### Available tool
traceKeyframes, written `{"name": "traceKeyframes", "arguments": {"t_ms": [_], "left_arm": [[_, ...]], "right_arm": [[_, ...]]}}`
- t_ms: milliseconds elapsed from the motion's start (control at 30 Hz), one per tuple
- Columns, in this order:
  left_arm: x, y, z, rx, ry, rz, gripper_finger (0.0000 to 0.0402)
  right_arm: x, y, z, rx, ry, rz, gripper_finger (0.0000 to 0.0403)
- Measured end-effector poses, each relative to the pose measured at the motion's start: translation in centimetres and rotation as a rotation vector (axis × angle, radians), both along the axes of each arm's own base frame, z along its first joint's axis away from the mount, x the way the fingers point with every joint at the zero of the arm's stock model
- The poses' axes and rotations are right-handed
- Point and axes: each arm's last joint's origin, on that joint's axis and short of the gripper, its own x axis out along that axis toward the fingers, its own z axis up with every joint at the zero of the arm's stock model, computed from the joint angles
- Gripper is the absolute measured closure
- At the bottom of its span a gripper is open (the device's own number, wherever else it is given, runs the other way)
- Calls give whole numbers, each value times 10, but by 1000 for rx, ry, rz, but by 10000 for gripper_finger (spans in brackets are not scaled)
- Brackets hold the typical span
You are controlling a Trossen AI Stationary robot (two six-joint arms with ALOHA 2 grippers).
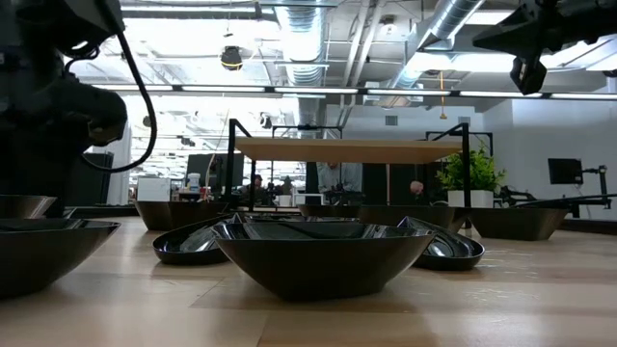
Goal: Pick & Place Mini shaped plates
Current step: Stack the left black drop shaped plate on top of the other black drop shaped plates on the shelf
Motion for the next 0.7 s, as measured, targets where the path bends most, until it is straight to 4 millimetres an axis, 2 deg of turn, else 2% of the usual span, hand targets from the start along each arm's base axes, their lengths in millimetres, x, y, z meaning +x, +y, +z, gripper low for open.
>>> {"name": "traceKeyframes", "arguments": {"t_ms": [500,700], "left_arm": [[0,0,-1,2,0,0,333],[0,0,-1,1,-1,0,372]], "right_arm": [[0,0,0,0,0,0,395],[0,0,0,0,0,0,395]]}}
